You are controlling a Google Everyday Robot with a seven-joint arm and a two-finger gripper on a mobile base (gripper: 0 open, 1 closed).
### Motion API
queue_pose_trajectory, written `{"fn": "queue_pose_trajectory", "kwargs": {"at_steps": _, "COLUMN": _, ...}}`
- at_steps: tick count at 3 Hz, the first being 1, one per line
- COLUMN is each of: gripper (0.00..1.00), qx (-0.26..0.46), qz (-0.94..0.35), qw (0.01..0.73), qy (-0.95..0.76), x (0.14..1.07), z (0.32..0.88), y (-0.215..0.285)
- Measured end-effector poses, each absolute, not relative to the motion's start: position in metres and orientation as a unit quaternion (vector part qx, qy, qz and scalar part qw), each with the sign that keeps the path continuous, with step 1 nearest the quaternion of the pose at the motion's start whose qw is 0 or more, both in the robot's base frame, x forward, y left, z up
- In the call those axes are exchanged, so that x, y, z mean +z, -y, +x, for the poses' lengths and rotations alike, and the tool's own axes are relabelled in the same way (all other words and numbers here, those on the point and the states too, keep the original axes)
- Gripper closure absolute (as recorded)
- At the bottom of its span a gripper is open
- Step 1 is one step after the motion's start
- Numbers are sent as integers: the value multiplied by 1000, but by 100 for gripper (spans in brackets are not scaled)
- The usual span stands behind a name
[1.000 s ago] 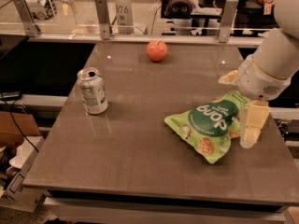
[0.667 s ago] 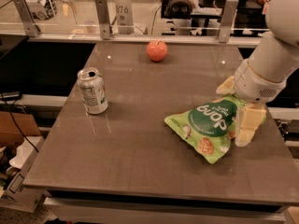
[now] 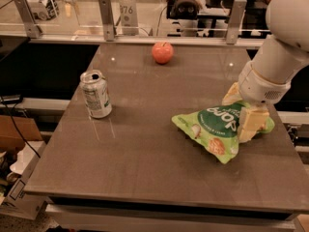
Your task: Move green rice chip bag near apple
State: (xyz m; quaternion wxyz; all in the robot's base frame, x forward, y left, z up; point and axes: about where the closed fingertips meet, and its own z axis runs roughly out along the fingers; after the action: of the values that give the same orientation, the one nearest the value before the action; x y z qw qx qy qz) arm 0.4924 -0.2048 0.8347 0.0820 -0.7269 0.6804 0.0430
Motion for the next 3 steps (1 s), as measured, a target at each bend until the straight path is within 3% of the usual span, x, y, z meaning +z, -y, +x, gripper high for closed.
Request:
{"fn": "queue_pose_trajectory", "kwargs": {"at_steps": 1, "gripper": 86, "qx": 36, "qz": -731, "qw": 86, "qy": -677, "x": 848, "z": 503, "y": 202}}
{"fn": "queue_pose_trajectory", "kwargs": {"at_steps": 2, "gripper": 100, "qx": 24, "qz": -734, "qw": 97, "qy": -672, "x": 866, "z": 524, "y": 198}}
{"fn": "queue_pose_trajectory", "kwargs": {"at_steps": 3, "gripper": 100, "qx": 10, "qz": -735, "qw": 120, "qy": -668, "x": 879, "z": 555, "y": 193}}
